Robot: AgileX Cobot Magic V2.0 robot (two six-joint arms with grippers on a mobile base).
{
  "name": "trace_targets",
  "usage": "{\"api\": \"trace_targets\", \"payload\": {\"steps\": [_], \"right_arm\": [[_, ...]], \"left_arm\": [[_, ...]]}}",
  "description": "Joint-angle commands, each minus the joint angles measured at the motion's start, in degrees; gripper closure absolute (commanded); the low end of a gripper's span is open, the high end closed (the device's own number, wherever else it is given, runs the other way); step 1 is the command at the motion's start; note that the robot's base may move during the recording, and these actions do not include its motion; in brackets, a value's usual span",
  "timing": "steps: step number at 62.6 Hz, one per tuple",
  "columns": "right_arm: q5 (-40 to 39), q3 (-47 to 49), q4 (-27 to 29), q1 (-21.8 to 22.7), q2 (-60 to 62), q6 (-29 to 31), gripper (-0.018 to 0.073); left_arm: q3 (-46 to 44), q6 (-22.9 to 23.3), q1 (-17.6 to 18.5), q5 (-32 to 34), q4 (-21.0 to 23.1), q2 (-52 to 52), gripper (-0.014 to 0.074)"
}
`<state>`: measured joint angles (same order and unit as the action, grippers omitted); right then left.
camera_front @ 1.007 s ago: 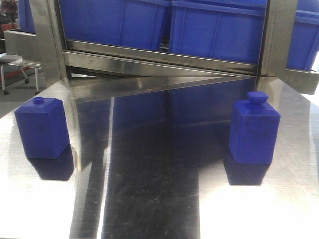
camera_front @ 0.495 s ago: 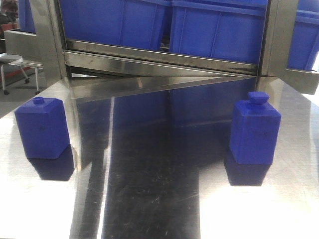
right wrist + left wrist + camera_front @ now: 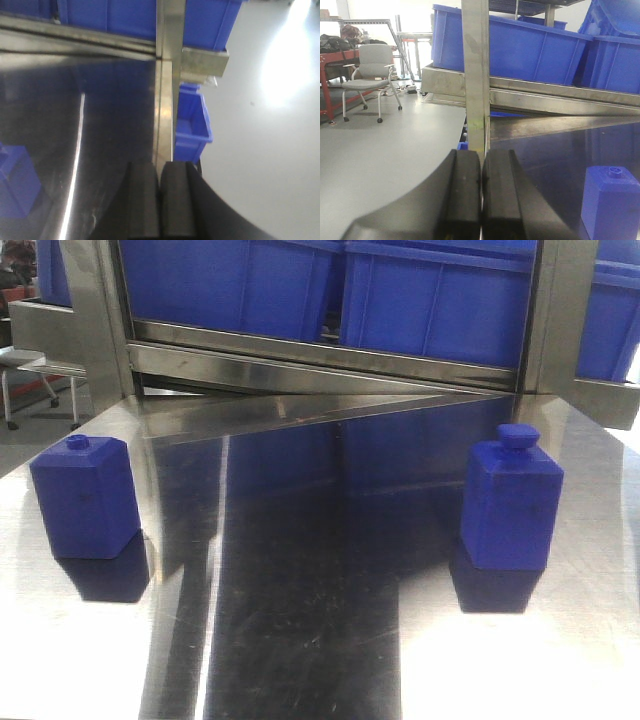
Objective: Pick and sort blue part to right shelf
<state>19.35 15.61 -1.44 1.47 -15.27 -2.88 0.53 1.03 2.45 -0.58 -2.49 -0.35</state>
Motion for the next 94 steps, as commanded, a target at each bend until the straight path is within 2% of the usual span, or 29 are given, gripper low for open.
{"api": "trace_targets", "payload": {"steps": [1, 7, 18, 24, 30, 38, 45, 56, 61, 77, 94], "right_arm": [[-3.90, 4.03, -0.04, -0.54, -5.92, -1.14, 0.0495], [-2.91, 6.06, -2.31, -2.89, -11.65, -5.60, 0.0495], [-1.07, 10.93, -7.06, -10.04, -22.83, -13.94, 0.0489], [2.31, 14.60, -8.91, -12.63, -29.52, -19.23, 0.0463], [7.20, 18.86, -10.00, -14.35, -35.64, -21.93, 0.0347], [13.92, 25.65, -10.08, -16.41, -43.10, -22.08, 0.0075], [21.65, 32.77, -10.03, -19.34, -49.17, -23.75, -0.0048], [36.47, 45.17, -9.74, -24.68, -58.04, -27.74, -0.0053], [40.32, 51.09, -8.48, -26.23, -61.85, -29.64, -0.0053], [44.18, 62.15, -4.06, -28.97, -71.03, -30.22, -0.0053], [44.00, 62.75, -3.45, -30.03, -76.49, -31.70, -0.0053]], "left_arm": [[1.28, 0.47, 0.36, 4.78, 0.37, -1.39, 0.0473], [1.28, 0.47, 0.36, 4.78, 0.37, -1.39, 0.0473], [1.28, 0.47, 0.36, 4.78, 0.37, -1.39, 0.0473], [1.28, 0.47, 0.36, 4.78, 0.37, -1.39, 0.0473], [1.28, 0.47, 0.36, 4.78, 0.37, -1.39, 0.0473], [1.28, 0.47, 0.36, 4.78, 0.37, -1.39, 0.0473], [1.28, 0.47, 0.36, 4.78, 0.37, -1.39, 0.0473], [1.28, 0.47, 0.36, 4.78, 0.37, -1.39, 0.0473], [1.28, 0.47, 0.36, 4.78, 0.37, -1.39, 0.0473], [1.28, 0.47, 0.36, 4.78, 0.37, -1.39, 0.0473], [1.28, 0.47, 0.36, 4.78, 0.37, -1.39, 0.0473]]}}
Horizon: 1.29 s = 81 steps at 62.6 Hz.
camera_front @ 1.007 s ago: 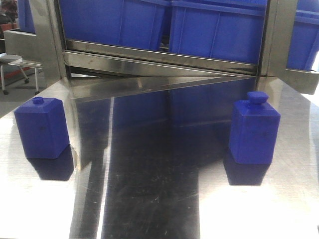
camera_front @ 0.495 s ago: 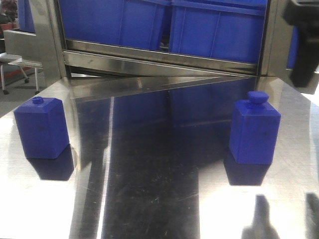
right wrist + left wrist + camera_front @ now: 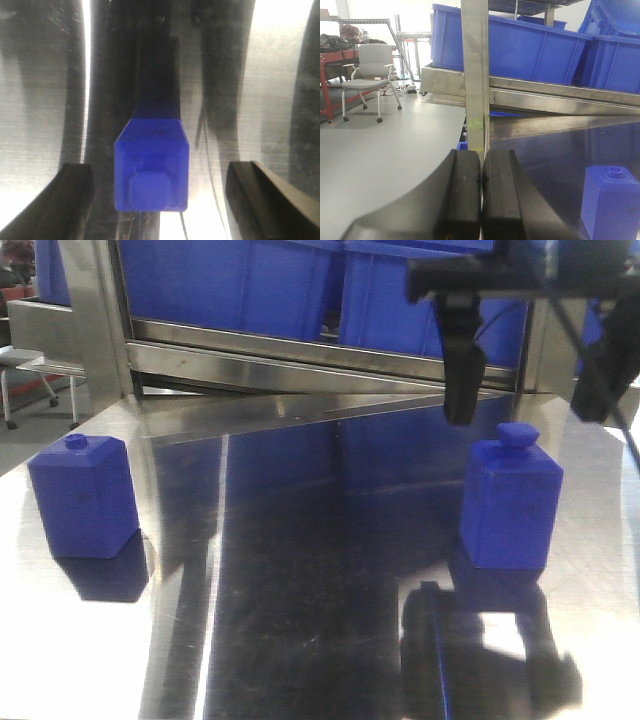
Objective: Pick and sort blue part to right shelf
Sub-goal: 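Lower the right gripper onto the nearer-right blue part and grasp it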
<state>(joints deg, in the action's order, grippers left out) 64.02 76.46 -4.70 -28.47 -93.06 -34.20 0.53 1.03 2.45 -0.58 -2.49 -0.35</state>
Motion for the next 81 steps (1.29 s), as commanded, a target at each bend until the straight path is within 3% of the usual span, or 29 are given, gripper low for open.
{"api": "trace_targets", "payload": {"steps": [1, 21, 66, 81], "right_arm": [[-0.95, 1.74, -0.01, -0.09, 1.14, -0.38, -0.0053], [-8.72, -4.91, 0.33, -0.09, 0.73, -0.38, -0.0053], [-8.67, -5.08, -0.11, -0.58, -1.50, 0.96, -0.0050], [-9.13, -5.20, -0.11, -0.58, -1.50, 0.96, 0.0117]], "left_arm": [[1.28, 0.47, 0.36, 4.78, 0.37, -1.39, 0.0473], [1.28, 0.47, 0.36, 4.78, 0.37, -1.39, 0.0473], [1.28, 0.47, 0.36, 4.78, 0.37, -1.39, 0.0473], [1.28, 0.47, 0.36, 4.78, 0.37, -1.39, 0.0473]]}}
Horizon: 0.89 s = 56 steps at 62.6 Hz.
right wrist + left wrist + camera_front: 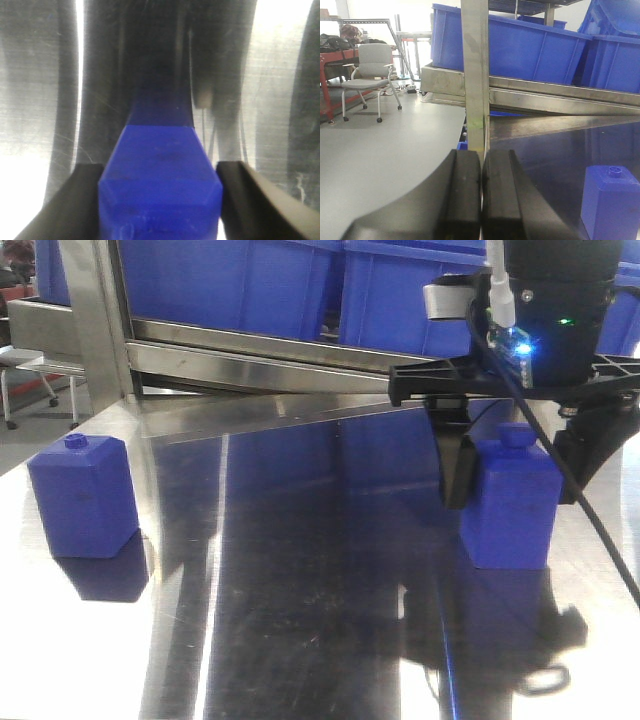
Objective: Pick and sort blue part to right shelf
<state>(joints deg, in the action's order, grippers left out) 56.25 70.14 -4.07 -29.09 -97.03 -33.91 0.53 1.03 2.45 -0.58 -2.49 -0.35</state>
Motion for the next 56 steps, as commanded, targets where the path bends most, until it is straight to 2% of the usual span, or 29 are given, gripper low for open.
{"api": "trace_targets", "payload": {"steps": [1, 17, 29, 36, 42, 56], "right_arm": [[-1.40, 1.12, -0.74, 0.04, 2.46, 0.67, 0.0125], [-1.98, 1.12, -0.97, 0.50, 4.51, 0.67, 0.0137], [-7.08, -1.08, -6.63, 2.43, 11.53, 3.48, 0.0137], [-13.79, -6.07, -7.50, 5.21, 17.14, 8.22, 0.0137], [-22.89, -12.38, -6.36, 8.31, 23.26, 13.64, 0.0137], [-41.55, -27.36, 1.12, 17.73, 37.26, 27.21, 0.0137]], "left_arm": [[1.28, 0.47, 0.36, 4.78, 0.37, -1.39, 0.0473], [1.28, 0.47, 0.36, 4.78, 0.37, -1.39, 0.0473], [1.28, 0.47, 0.36, 4.78, 0.37, -1.39, 0.0473], [1.28, 0.47, 0.36, 4.78, 0.37, -1.39, 0.0473], [1.28, 0.47, 0.36, 4.78, 0.37, -1.39, 0.0473], [1.28, 0.47, 0.36, 4.78, 0.37, -1.39, 0.0473]]}}
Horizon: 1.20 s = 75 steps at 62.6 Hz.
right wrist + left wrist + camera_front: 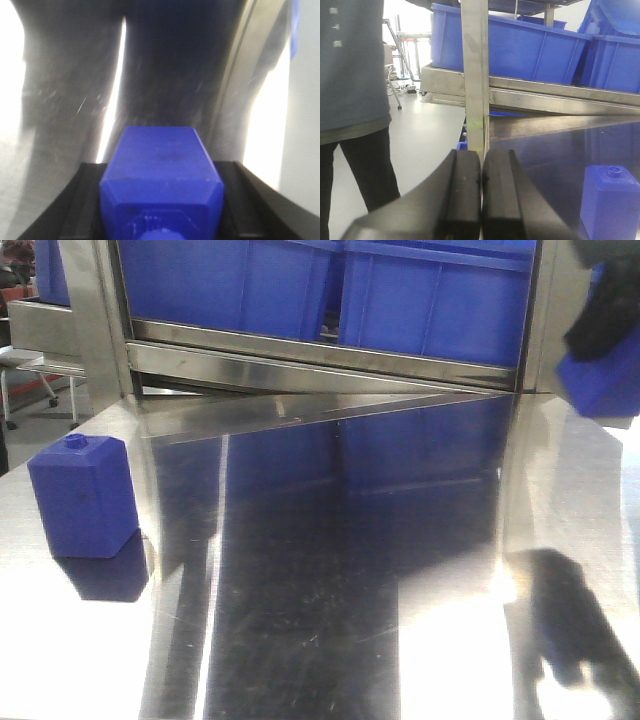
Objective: Pick and sort blue part to right shelf
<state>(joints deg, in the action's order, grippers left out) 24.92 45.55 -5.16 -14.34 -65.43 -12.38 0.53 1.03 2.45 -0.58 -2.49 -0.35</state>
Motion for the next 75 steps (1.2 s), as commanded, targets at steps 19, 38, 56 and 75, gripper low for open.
{"api": "trace_targets", "payload": {"steps": [19, 38, 56, 75], "right_arm": [[-19.77, -17.29, 4.47, 12.29, 24.07, 13.15, 0.0137], [-18.61, -21.59, 4.37, 12.29, 43.21, 13.15, 0.0137], [-16.53, -21.78, 3.99, 12.29, 56.06, 13.15, 0.0137], [-16.48, -21.78, 3.99, 12.29, 56.37, 13.15, 0.0137]], "left_arm": [[1.28, 0.47, 0.36, 4.78, 0.37, -1.39, 0.0473], [1.28, 0.47, 0.36, 4.78, 0.37, -1.39, 0.0473], [1.28, 0.47, 0.36, 4.78, 0.37, -1.39, 0.0473], [1.28, 0.47, 0.36, 4.78, 0.37, -1.39, 0.0473]]}}
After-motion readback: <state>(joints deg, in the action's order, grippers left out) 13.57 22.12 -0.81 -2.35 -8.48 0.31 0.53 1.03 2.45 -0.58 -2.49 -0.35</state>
